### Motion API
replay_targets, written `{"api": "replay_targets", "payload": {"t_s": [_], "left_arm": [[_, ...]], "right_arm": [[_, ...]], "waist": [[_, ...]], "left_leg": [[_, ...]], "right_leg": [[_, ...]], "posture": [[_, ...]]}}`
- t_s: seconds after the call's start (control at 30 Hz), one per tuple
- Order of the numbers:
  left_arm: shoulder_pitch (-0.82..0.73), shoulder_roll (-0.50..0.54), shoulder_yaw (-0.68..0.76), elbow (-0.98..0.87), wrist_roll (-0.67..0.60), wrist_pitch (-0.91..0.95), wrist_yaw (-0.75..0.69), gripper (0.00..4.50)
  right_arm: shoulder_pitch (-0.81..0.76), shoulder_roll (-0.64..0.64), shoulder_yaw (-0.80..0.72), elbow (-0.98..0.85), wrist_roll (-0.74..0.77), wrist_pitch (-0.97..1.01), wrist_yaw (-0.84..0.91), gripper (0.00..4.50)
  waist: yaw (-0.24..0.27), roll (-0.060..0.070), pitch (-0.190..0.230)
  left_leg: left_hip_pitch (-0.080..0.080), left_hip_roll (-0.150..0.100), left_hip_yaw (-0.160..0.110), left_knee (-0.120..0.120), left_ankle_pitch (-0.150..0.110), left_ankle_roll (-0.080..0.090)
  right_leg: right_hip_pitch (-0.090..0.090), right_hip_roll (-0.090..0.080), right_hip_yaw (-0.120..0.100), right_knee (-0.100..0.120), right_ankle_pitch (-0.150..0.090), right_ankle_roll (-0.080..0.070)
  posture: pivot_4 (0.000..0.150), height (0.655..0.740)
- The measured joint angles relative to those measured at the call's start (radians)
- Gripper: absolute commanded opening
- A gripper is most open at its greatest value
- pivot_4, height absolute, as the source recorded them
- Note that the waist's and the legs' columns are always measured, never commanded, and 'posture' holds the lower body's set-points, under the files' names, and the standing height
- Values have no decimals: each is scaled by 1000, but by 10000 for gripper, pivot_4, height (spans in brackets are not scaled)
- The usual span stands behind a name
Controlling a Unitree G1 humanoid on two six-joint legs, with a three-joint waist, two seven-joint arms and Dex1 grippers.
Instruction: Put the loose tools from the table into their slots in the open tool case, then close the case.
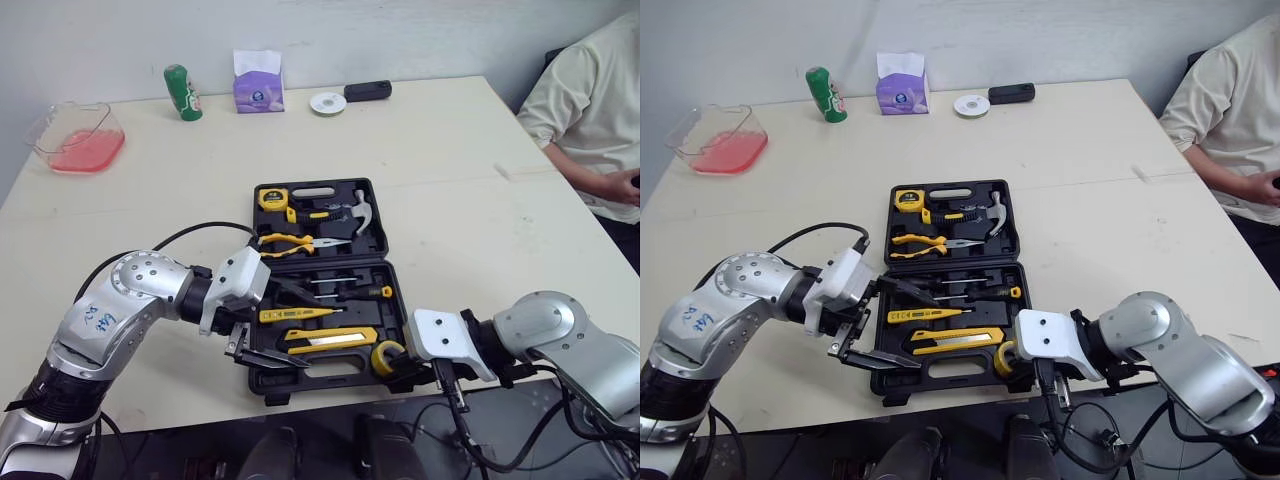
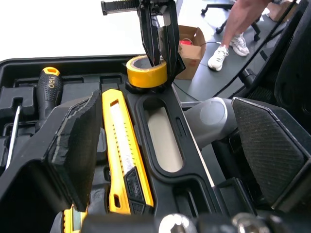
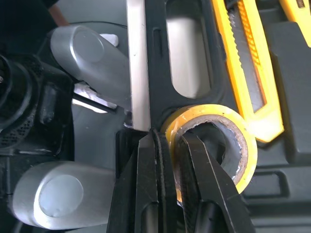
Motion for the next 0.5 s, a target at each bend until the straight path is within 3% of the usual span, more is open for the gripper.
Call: {"api": "replay_targets", "payload": {"t_s": [0.37,0.5], "left_arm": [[-5,-11,0,-5,-3,15,9,45000],[-7,-17,0,-5,-3,14,9,45000]], "right_arm": [[12,-10,3,12,10,-13,-9,395],[12,-23,-15,1,42,4,-8,17681]], "waist": [[1,0,0],[1,0,0]], "left_leg": [[0,0,0,0,0,0],[0,0,0,0,0,0]], "right_leg": [[0,0,0,0,0,0],[0,0,0,0,0,0]], "posture": [[1500,7400],[1500,7400]]}}
